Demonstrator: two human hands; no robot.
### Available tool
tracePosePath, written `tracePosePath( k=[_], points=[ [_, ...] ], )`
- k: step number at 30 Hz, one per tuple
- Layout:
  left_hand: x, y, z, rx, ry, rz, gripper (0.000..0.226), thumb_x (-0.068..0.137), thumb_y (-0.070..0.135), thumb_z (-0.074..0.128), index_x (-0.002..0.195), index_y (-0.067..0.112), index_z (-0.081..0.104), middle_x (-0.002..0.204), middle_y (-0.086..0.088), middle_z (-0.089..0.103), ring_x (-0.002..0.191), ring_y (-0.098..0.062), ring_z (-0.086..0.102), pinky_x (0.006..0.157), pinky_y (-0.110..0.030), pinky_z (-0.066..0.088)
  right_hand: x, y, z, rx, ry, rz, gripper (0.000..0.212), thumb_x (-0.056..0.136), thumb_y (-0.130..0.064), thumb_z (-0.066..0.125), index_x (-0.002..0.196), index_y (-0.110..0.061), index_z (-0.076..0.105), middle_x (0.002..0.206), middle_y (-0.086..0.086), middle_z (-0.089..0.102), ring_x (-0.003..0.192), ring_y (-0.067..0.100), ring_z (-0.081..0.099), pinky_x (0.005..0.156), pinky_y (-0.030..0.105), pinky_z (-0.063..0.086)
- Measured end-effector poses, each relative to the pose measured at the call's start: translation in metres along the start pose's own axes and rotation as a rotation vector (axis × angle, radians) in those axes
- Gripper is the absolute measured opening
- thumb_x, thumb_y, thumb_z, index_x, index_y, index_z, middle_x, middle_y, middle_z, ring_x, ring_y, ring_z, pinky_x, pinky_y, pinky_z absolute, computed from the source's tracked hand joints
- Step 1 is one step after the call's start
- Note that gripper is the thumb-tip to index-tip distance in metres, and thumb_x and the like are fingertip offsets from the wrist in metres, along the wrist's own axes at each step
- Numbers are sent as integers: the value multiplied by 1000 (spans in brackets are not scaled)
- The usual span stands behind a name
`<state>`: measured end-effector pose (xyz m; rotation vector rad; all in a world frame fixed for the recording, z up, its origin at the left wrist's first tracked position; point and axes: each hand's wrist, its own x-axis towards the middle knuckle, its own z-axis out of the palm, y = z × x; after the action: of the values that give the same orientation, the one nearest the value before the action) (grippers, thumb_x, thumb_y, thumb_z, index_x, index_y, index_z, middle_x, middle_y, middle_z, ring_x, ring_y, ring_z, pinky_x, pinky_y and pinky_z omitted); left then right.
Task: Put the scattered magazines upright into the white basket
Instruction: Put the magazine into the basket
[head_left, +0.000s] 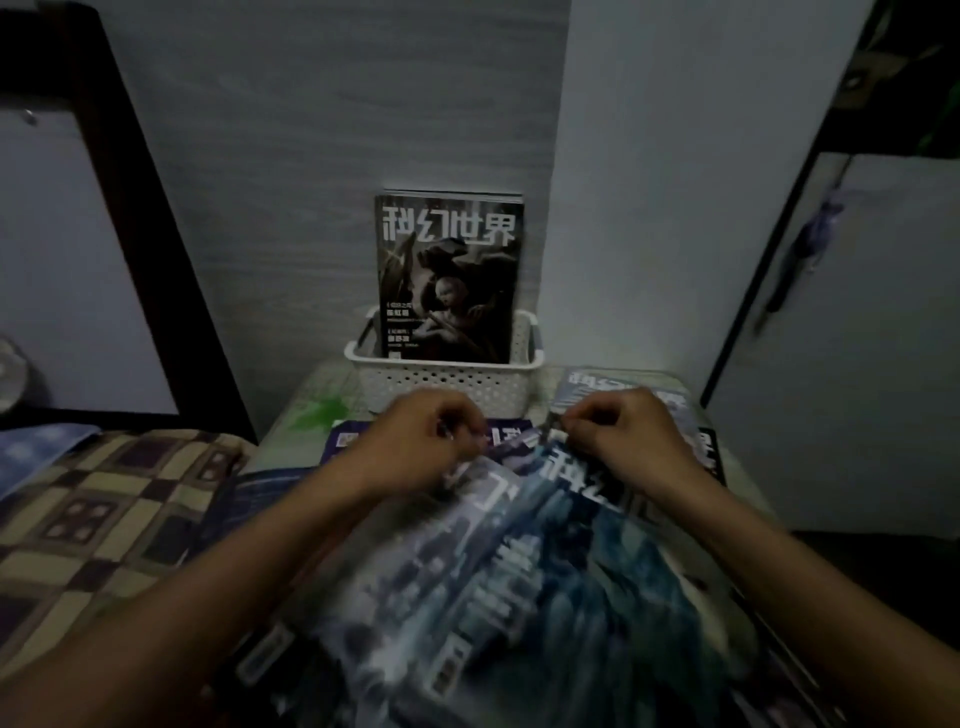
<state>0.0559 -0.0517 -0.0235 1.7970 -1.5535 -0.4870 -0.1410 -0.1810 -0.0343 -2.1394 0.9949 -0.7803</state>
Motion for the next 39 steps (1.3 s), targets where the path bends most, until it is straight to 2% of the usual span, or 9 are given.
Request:
tracePosePath(
  k=[3, 8, 15, 18, 21, 24, 30, 35, 39],
  points=[
    [-35, 26, 29, 181, -325, -113, 42, 78, 50, 74, 112, 28, 64, 105, 9, 66, 93, -7, 62, 78, -24, 47, -51, 5, -27, -155, 29, -46, 15, 83, -17, 71, 71, -25, 74, 73, -9, 72, 69, 4, 65, 64, 18, 49],
    [-56, 48, 54, 303, -243, -300, 59, 66, 54, 82, 107, 23, 54, 109, 0, 61, 96, -19, 59, 80, -35, 51, -110, 18, -61, -754, -123, 230, 39, 83, -57, 55, 71, -20, 52, 66, -4, 54, 64, 16, 58, 49, 26, 32],
    [-74, 66, 73, -322, 47, -205, 16, 90, 11, 66, 88, 24, 56, 93, -5, 71, 79, -18, 67, 64, -28, 55, -150, 22, -55, -498, -217, 258, 51, 75, -67, 59, 103, -25, 54, 96, -10, 60, 74, 9, 55, 51, 23, 34],
    [-78, 73, 56, -523, 204, -1, 13, 92, 13, 64, 92, 26, 59, 88, 2, 74, 80, -14, 71, 61, -23, 55, -144, 12, -61, 125, -46, 351, 73, 77, -41, 77, 135, -30, 35, 115, -2, 62, 90, 20, 64, 68, 33, 53],
    [-74, 76, 23, -684, 316, 133, 14, 92, 18, 65, 95, 32, 63, 97, 2, 76, 87, -17, 73, 66, -26, 58, -127, -8, -70, 476, 67, 273, 34, 89, -26, 69, 119, -28, 54, 87, 0, 75, 58, 18, 64, 48, 31, 51],
    [-69, 68, -1, -680, 342, 189, 22, 87, 35, 66, 107, 45, 65, 110, 9, 74, 101, -13, 70, 80, -27, 58, -111, -33, -69, 495, 72, 96, 11, 97, -18, 58, 103, -22, 65, 61, -9, 69, 51, 18, 60, 43, 29, 48],
    [-65, 31, -7, -372, 326, 73, 37, 94, 44, 43, 127, 62, 43, 129, 22, 60, 120, -6, 56, 102, -42, 45, -90, -48, -38, 480, 99, 62, 17, 98, -10, 54, 95, -23, 64, 72, -7, 68, 52, 15, 61, 47, 24, 49],
    [-59, 9, -28, -305, 361, 65, 36, 98, 18, 54, 99, 52, 65, 88, 17, 72, 75, 2, 66, 61, -15, 52, -69, -44, -38, 466, 160, 66, 7, 90, -10, 66, 91, -15, 72, 70, 0, 72, 59, 19, 68, 54, 30, 58],
    [-26, 13, -55, -288, 496, 10, 16, 90, 13, 66, 103, 20, 73, 88, -10, 71, 85, -28, 68, 80, -47, 57, -30, -63, -40, 445, 218, -28, 15, 90, -2, 64, 80, -12, 57, 74, 3, 59, 56, 28, 65, 54, 40, 57]
  ],
)
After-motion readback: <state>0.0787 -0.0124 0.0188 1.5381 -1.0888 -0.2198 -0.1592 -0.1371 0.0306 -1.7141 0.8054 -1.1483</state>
